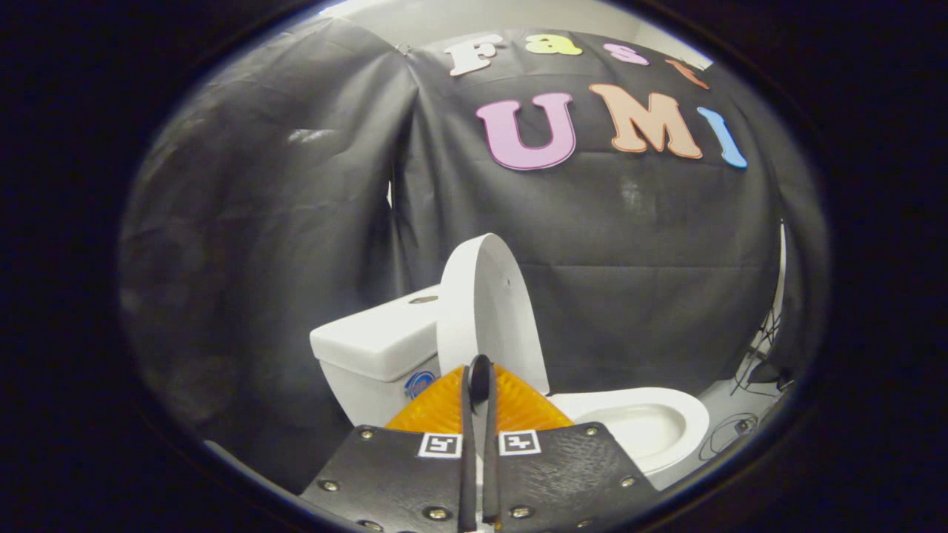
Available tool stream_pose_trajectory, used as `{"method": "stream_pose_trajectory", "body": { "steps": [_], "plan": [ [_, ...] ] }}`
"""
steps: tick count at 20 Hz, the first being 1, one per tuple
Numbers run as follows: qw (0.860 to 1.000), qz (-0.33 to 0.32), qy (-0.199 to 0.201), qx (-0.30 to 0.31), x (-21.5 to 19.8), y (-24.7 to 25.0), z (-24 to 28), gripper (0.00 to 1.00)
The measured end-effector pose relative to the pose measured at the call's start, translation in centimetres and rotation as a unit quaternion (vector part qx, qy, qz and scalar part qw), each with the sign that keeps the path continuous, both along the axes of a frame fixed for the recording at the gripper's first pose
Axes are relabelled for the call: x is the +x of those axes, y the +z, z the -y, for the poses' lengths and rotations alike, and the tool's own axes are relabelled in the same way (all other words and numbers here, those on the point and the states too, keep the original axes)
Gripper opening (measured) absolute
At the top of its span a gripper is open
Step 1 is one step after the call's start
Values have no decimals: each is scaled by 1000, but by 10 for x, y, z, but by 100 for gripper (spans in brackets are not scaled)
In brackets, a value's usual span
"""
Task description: Open the toilet lid.
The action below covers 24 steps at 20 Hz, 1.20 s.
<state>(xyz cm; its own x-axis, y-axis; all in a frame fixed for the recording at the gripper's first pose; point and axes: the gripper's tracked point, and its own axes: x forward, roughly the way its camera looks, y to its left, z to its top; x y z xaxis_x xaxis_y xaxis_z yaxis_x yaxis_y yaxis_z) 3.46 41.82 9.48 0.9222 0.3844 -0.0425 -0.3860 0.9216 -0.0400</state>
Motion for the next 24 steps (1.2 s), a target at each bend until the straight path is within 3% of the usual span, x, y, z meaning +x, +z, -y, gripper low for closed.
{"method": "stream_pose_trajectory", "body": {
  "steps": [8,14,19,21,24],
  "plan": [
    [1000,7,-12,-12,-2,-2,-7,7],
    [1000,1,29,3,-16,12,-20,14],
    [999,27,32,-14,-22,32,-14,18],
    [999,42,32,-15,-27,44,-9,25],
    [998,34,43,-19,-30,47,-5,61]
  ]
}}
